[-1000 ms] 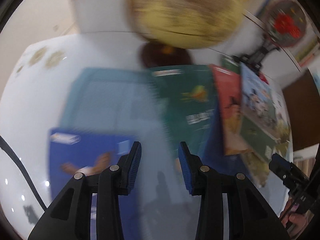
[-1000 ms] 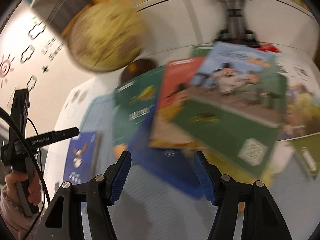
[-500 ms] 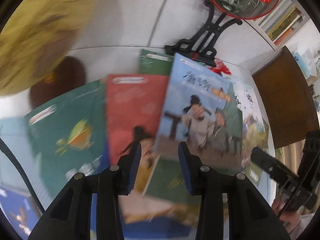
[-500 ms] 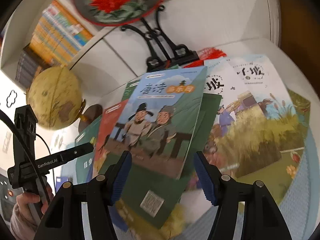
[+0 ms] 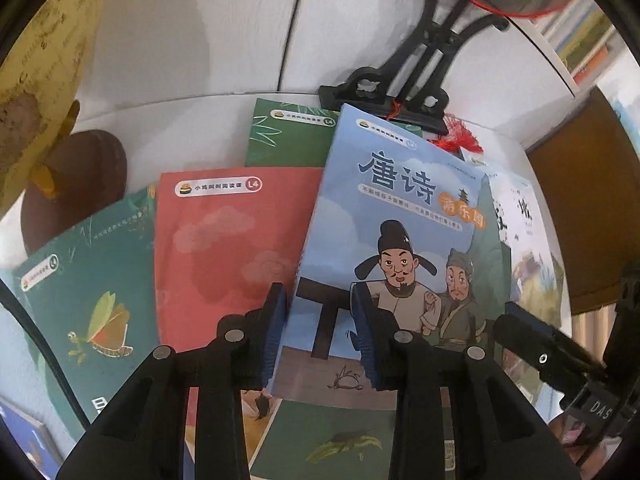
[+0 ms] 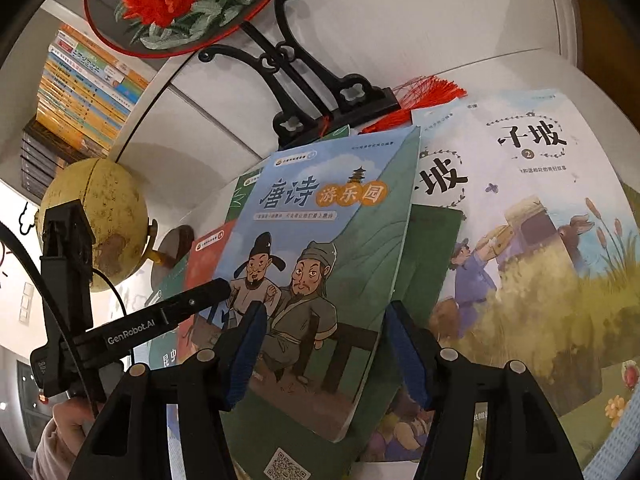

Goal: Organize books

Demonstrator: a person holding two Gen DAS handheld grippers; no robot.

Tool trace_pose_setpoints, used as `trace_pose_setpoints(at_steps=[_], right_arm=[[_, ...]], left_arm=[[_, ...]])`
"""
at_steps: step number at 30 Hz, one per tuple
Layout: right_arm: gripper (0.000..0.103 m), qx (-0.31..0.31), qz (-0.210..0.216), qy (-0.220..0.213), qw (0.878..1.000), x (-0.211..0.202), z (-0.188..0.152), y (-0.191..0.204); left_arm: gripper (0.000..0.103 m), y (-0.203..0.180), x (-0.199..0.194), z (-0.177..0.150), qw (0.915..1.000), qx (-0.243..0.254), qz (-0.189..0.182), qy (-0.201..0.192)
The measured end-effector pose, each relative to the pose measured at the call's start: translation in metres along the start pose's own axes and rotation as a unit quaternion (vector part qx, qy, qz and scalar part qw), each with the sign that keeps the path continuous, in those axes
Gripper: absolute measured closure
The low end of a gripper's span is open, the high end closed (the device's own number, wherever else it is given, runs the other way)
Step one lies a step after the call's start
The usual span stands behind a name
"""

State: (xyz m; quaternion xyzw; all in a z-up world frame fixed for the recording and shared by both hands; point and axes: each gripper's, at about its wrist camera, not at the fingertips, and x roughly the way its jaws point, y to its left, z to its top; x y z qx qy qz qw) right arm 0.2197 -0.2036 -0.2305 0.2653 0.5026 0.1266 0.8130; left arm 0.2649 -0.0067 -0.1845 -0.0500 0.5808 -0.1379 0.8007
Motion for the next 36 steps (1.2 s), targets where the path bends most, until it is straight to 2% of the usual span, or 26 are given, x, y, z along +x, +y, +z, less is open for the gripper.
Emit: trace_pose_setpoints(at_steps=[6, 8, 12, 14, 17, 20, 21, 24, 28, 32, 34, 36], right_arm=[[0.042, 0.017, 0.016, 0.016, 1.0, -0.013, -0.014, -0.008], [0.042, 0.012, 0.023, 0.028, 0.999, -0.019, -0.029, -0.007], [0.042, -0.009, 0.014, 0.054, 0.998, -0.036, -0.074, -0.007], [0.042, -0.004, 0.02, 0.077, 0.997, -0.044, -0.1, -0.014], [0.042, 0.03, 0.048, 0.118, 0.991, -0.051, -0.141, -0.032], [0.042, 0.034, 0.077, 0.123, 0.989, -0.067, -0.167, -0.043], [0.042, 0.033, 0.082, 0.129, 0.988, -0.069, -0.17, -0.045], [0.042, 0.03, 0.112, 0.13, 0.985, -0.073, -0.174, -0.054], [0.043, 0.038, 0.16, 0.13, 0.978, -0.069, -0.168, -0.067], [0.046, -0.006, 0.174, 0.138, 0.975, -0.064, -0.16, -0.065], [0.047, -0.006, 0.183, 0.144, 0.973, -0.061, -0.156, -0.068], [0.059, -0.001, 0.186, 0.147, 0.972, -0.058, -0.152, -0.073]], left_arm=[[0.074, -0.005, -0.012, -0.029, 0.9999, 0.01, -0.004, 0.012], [0.074, -0.005, -0.023, -0.05, 0.9998, 0.01, -0.009, 0.015], [0.074, -0.006, -0.041, -0.107, 0.9979, -0.002, -0.048, 0.043], [0.074, -0.002, -0.044, -0.133, 0.9945, -0.02, -0.074, 0.072], [0.074, 0.006, -0.042, -0.176, 0.9843, -0.055, -0.118, 0.119], [0.075, 0.012, -0.036, -0.205, 0.978, -0.07, -0.139, 0.139], [0.075, 0.015, -0.038, -0.208, 0.9777, -0.077, -0.149, 0.126], [0.075, 0.023, -0.032, -0.204, 0.9699, -0.101, -0.181, 0.127], [0.075, 0.03, -0.022, -0.192, 0.9621, -0.103, -0.217, 0.13], [0.077, 0.037, -0.017, -0.188, 0.9574, -0.121, -0.232, 0.122], [0.078, 0.04, -0.014, -0.19, 0.955, -0.132, -0.239, 0.115], [0.078, 0.042, -0.013, -0.19, 0.9512, -0.144, -0.247, 0.115]])
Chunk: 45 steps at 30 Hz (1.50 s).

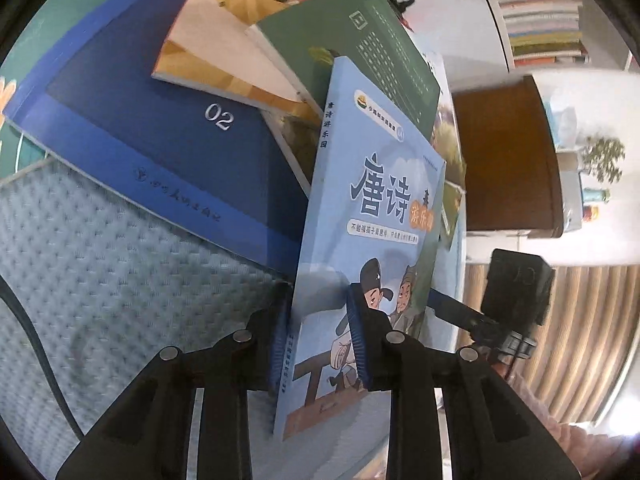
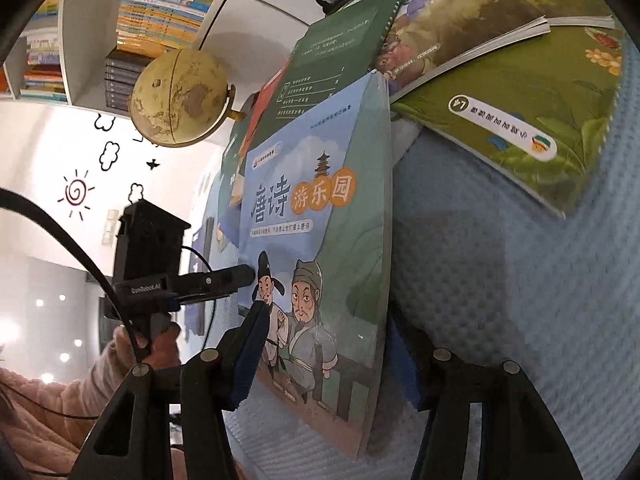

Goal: Organize books

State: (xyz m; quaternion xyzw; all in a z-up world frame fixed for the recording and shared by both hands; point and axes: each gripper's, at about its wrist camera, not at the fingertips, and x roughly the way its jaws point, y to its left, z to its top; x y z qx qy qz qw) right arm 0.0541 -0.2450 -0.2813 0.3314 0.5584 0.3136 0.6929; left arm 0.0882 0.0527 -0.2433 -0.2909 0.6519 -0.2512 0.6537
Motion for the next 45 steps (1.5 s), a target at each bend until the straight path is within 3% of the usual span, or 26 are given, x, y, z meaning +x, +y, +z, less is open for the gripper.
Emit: trace_pose_setpoints(at_steps=[1, 3, 5, 13, 17, 23, 26, 33, 39, 45], right_arm=[[0.063, 0.005, 0.002, 0.0, 1.0, -0.001, 0.002, -0.004], [0.083, 0.018, 0.005, 0.0, 1.0, 0.0, 0.006, -0.015], [0.086, 0.031, 0.022, 0.0, 0.999, 0.003, 0.011, -0.022], [0.085, 0.044, 0.036, 0.03, 0.998, 0.005, 0.017, -0.027], [0.085, 0.018, 0.001, 0.039, 0.999, 0.006, 0.019, -0.016], [0.088, -0.005, -0.019, 0.034, 0.999, 0.003, 0.012, -0.002], [0.091, -0.018, -0.004, 0.025, 1.0, -0.005, 0.005, 0.013], [0.091, -0.047, -0.015, 0.029, 0.998, -0.002, -0.004, 0.044], [0.091, -0.048, -0.018, 0.023, 0.998, -0.003, -0.006, 0.05], [0.091, -0.057, -0.025, 0.019, 0.998, -0.007, -0.005, 0.06]], left_arm=[[0.079, 0.004, -0.001, 0.001, 0.9999, -0.009, -0.009, 0.0], [0.079, 0.009, -0.001, 0.0, 0.9995, -0.022, -0.023, 0.0], [0.079, 0.011, -0.001, 0.001, 0.9993, -0.027, -0.025, 0.001], [0.078, -0.002, 0.002, -0.003, 0.9997, -0.023, 0.007, -0.007], [0.078, -0.007, 0.004, -0.001, 0.9997, -0.024, 0.007, -0.006], [0.081, -0.025, 0.003, -0.006, 0.9984, -0.031, 0.046, -0.006], [0.082, -0.029, 0.0, -0.013, 0.9978, -0.041, 0.052, -0.001], [0.082, -0.054, -0.018, -0.029, 0.9946, 0.001, 0.102, -0.014], [0.082, -0.054, -0.025, -0.031, 0.9964, -0.009, 0.084, -0.011], [0.082, -0.06, -0.032, -0.035, 0.9961, 0.013, 0.086, -0.014]])
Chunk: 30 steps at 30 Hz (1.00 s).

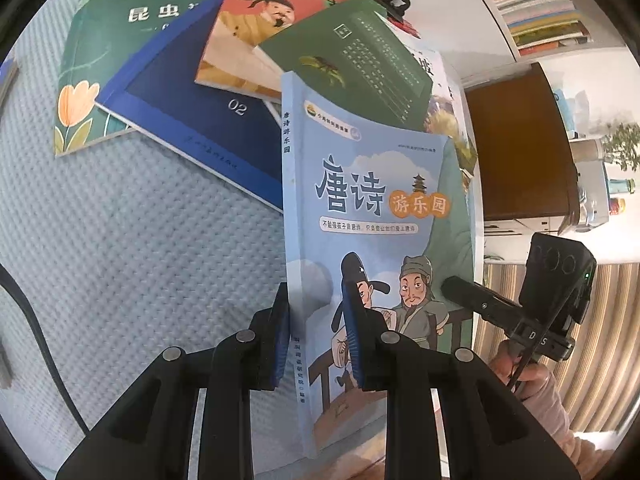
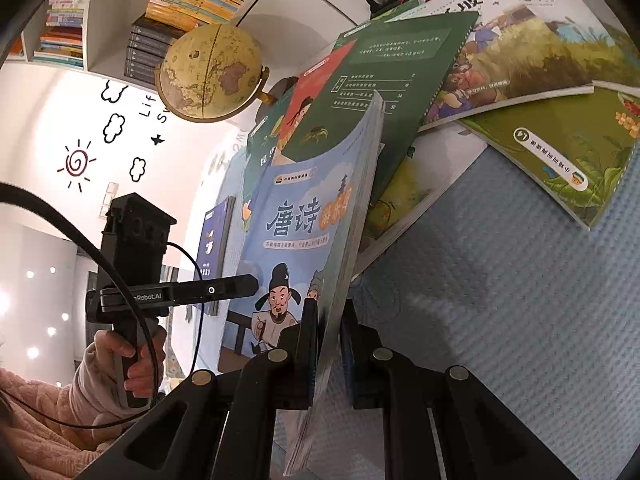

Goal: Organize books

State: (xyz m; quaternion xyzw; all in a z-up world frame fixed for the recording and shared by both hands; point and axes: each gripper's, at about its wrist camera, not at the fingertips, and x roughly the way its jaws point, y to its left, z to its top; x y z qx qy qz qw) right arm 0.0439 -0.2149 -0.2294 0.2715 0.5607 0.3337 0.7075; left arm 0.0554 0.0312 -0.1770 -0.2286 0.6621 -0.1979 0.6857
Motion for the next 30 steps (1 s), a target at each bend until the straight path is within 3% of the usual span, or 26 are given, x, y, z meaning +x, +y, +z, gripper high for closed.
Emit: trace_pose_setpoints(at_steps=[18, 30], right_arm=[[0.091, -0.035, -0.012, -0.028, 0.999, -0.021, 0.003, 0.039], [0.091, -0.071, -0.008, -0.037, 0.997, -0.006, 0.011, 0.084]], left_arm=[[0.082, 0.006, -0.036, -0.003, 0.999, 0.033, -0.016, -0.026], [0.082, 0.027, -0.078, -0.003, 0.9974, 0.026, -0.022, -0.063]])
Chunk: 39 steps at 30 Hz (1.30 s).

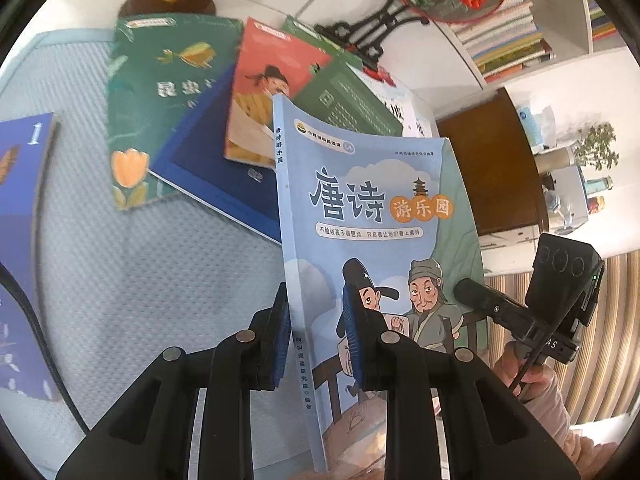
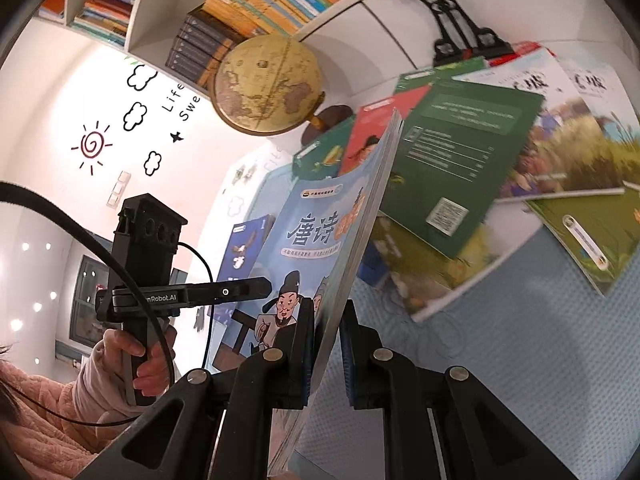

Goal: Organize books

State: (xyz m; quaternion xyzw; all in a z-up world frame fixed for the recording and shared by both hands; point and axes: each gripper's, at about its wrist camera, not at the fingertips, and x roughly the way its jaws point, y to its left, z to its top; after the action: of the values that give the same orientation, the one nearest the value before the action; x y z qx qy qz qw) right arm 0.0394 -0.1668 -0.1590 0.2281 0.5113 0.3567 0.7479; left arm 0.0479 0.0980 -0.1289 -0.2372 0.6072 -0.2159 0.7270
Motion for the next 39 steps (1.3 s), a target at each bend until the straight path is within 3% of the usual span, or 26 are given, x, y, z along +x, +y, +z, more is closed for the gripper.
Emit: trace_pose_setpoints(at_steps=[10, 22, 36, 39], right_arm=[[0.09, -0.035, 0.017, 0.009, 0.999, 0.042, 0.016, 0.05], [0.09, -0.089, 0.044, 0.042, 0.994, 0.121, 0.041, 0.118], [0.089, -0.096, 0.055, 0.089, 0.99, 0.213, 0.05, 0.159], [0.089, -0.069, 0.065, 0.101, 0.99, 0.234, 0.05, 0.158]], left_arm=[[0.082, 0.041, -0.051, 0.001, 0.9988, -0.023, 0.013, -0.043], [0.082, 0.117, -0.115, 0.003, 0.9923, -0.072, 0.039, -0.093], [0.082, 0.196, -0.139, 0.004, 0.9814, -0.133, 0.067, -0.122], [0.082, 0.213, -0.139, 0.004, 0.9798, -0.142, 0.075, -0.119]])
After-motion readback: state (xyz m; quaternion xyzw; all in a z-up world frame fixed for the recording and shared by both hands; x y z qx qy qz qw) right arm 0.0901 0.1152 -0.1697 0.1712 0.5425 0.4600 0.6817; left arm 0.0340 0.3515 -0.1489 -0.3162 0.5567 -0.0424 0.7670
